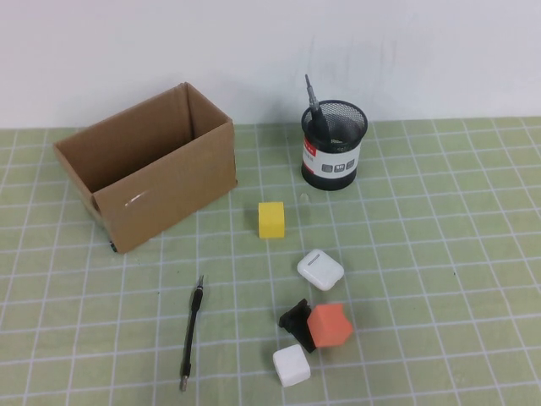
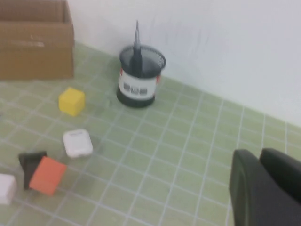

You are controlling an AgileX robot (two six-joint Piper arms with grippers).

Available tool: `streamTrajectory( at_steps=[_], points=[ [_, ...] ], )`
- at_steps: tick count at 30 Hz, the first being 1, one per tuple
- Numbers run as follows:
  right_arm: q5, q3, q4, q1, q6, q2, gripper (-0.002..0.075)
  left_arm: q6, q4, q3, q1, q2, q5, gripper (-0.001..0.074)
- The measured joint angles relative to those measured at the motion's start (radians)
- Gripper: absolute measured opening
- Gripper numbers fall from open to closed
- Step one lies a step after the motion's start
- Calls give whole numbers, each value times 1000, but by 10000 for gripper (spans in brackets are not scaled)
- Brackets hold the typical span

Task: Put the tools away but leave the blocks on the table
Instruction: Pick up the long Screwdriver from the table

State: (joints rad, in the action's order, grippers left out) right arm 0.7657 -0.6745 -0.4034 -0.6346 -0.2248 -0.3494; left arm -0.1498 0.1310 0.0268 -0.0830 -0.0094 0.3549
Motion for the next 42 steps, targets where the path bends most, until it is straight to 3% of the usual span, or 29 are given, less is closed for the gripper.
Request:
streamTrajectory(
  at_steps=[2, 9, 15, 20, 28, 42],
  points=[
    [10, 13, 0, 29, 0, 20, -8, 0, 0, 0, 0, 0, 0, -6],
    [-81, 131, 35, 270, -22, 117, -8, 0, 0, 0, 0, 0, 0, -6],
    [-202, 322, 127, 459, -24, 236, -8, 0, 0, 0, 0, 0, 0, -6],
    [-313, 487, 196, 558, -24, 339, -9, 0, 0, 0, 0, 0, 0, -6],
    [-497, 641, 216, 576, 15, 362, -9, 0, 0, 0, 0, 0, 0, -6],
    [-391, 701, 294, 576, 113, 362, -9, 0, 0, 0, 0, 0, 0, -6]
  ],
)
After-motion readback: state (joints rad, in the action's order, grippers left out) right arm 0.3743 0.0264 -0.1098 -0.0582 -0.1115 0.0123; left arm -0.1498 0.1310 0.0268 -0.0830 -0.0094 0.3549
